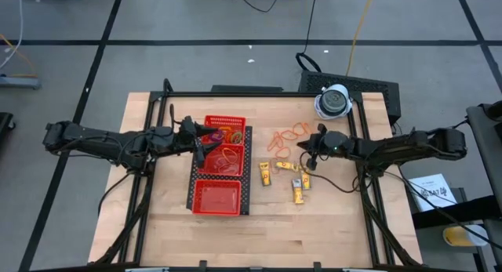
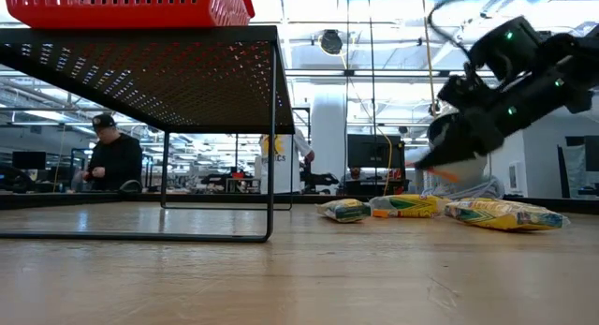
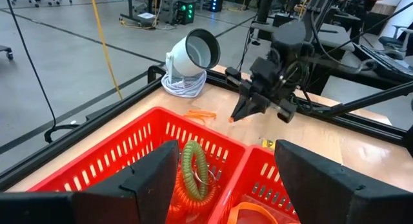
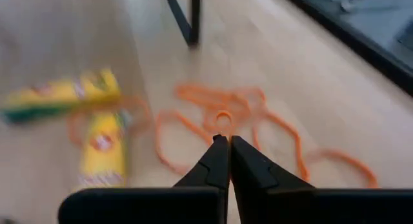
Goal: Pick & Place Office Desk Supplies
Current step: Put the orange rubber band into the middle red basket on the shelf
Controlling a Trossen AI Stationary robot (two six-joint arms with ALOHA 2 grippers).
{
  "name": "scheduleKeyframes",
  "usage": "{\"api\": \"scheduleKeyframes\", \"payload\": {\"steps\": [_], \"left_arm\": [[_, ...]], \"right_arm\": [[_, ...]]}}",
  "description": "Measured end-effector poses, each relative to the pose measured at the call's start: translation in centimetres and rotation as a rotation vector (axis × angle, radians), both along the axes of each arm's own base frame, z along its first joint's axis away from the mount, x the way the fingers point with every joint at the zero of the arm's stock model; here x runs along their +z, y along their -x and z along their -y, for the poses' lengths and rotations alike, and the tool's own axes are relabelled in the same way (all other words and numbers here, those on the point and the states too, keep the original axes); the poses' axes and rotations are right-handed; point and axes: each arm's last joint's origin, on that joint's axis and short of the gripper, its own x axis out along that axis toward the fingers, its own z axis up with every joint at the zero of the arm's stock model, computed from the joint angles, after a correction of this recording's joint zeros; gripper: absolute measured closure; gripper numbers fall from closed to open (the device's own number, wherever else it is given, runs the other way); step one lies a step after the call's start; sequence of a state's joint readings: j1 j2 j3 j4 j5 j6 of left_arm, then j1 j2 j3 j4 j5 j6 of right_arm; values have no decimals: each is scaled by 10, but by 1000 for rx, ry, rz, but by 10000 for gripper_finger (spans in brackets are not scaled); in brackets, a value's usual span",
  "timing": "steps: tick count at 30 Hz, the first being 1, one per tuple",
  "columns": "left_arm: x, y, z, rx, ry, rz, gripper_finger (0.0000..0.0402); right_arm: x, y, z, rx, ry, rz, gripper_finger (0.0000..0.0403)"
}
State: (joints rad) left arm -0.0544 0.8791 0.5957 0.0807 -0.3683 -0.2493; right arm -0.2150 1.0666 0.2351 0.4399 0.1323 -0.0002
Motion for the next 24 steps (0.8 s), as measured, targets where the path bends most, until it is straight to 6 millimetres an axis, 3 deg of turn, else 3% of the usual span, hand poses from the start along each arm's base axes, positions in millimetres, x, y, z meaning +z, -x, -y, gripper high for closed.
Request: {"api": "scheduleKeyframes", "payload": {"steps": [10,18,24], "left_arm": [[1,-14,1,-5,-15,68,133],[-7,-40,2,-13,-20,146,133],[-10,-60,7,-141,-46,265,133]], "right_arm": [[29,-9,-4,166,-4,312,402],[48,-12,-12,274,28,498,403],[60,-12,-23,345,48,623,403]]}}
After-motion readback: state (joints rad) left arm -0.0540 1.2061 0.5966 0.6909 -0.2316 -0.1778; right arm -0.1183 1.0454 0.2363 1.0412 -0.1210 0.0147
